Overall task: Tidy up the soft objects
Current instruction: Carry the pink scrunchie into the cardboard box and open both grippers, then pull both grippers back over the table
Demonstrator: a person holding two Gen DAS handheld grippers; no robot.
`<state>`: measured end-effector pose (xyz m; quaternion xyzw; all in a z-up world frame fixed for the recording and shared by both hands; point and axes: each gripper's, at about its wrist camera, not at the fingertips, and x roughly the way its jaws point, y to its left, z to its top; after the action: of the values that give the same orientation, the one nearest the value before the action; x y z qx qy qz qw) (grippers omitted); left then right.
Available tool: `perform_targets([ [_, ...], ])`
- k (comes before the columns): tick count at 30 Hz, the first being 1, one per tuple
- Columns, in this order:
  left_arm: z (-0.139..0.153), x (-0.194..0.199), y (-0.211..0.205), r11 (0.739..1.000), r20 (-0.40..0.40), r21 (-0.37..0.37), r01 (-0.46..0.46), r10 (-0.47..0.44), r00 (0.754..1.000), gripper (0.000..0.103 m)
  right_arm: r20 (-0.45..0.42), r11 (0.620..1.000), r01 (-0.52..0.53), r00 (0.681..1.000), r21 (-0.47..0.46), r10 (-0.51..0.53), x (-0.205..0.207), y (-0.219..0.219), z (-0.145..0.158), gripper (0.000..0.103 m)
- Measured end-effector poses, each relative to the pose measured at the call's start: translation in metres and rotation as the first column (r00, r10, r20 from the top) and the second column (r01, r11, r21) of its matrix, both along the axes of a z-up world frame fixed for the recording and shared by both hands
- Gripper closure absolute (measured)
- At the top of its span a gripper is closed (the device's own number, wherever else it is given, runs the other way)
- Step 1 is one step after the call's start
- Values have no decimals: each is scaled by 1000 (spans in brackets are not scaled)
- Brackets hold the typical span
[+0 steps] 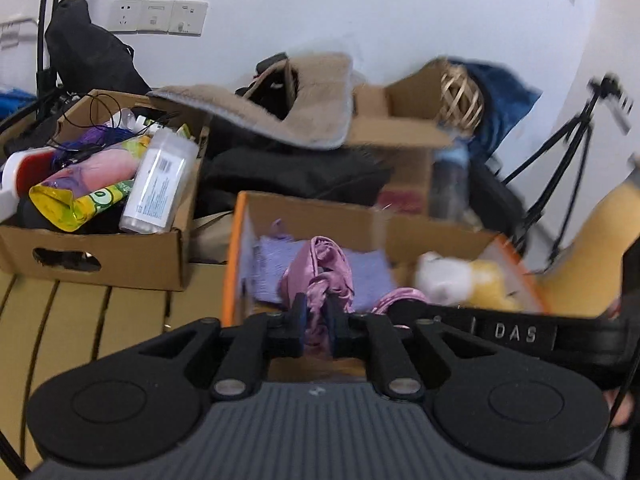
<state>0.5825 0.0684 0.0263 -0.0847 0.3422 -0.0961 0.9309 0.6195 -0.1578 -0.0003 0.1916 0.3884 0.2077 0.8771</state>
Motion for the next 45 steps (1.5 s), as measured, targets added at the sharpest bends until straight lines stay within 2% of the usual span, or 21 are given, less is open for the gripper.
perform_targets([
  [3,-6,1,5,1000,22,1,17,-17,1000,89,-38,998,-21,999,-51,19,12,11,-15,79],
  [4,-6,1,7,1000,30,-1,19,-19,999,86,-45,998,-23,999,-56,20,14,13,-18,69],
  [7,1,-6,4,999,56,35,26,-28,998,85,-40,998,-30,999,-50,28,15,12,-16,56],
  [9,10,-14,-1,997,82,67,26,-32,996,79,-27,999,-31,999,-37,30,12,6,-9,55],
  [11,21,-26,-2,996,105,85,25,-34,994,67,5,998,-24,1000,-54,25,3,-2,4,54],
  [15,47,-55,1,993,148,111,25,-41,988,64,67,993,2,998,-120,6,-24,-30,34,48],
  [16,56,-65,2,993,158,115,19,-37,987,63,82,990,15,997,-142,-3,-32,-38,41,43],
  [19,75,-96,3,989,187,150,14,-42,981,57,143,976,45,990,-214,-14,-67,-64,63,34],
  [21,87,-119,0,984,206,177,2,-39,978,55,177,969,72,984,-238,-29,-95,-82,79,33],
  [25,101,-169,-7,981,268,193,-31,-23,963,37,221,965,124,973,-232,-72,-143,-111,102,26],
  [29,94,-234,-15,971,368,212,-107,22,929,15,286,959,165,953,-231,-95,-201,-123,108,25],
  [30,90,-255,-18,972,391,204,-116,28,920,14,303,959,168,948,-228,-94,-218,-123,106,22],
  [32,80,-299,-23,972,429,196,-133,37,902,4,359,958,178,929,-224,-89,-258,-123,101,15],
  [36,59,-376,-32,971,475,172,-164,64,878,0,428,948,214,898,-236,-97,-335,-119,80,8],
  [41,33,-452,-32,969,462,156,-192,100,881,0,495,929,260,863,-263,-102,-428,-110,53,3],
  [43,28,-466,-31,968,446,165,-190,99,889,0,519,924,276,849,-266,-105,-460,-106,43,0],
  [45,26,-470,-30,967,434,163,-195,107,895,0,507,922,285,853,-261,-120,-478,-105,34,0],
])
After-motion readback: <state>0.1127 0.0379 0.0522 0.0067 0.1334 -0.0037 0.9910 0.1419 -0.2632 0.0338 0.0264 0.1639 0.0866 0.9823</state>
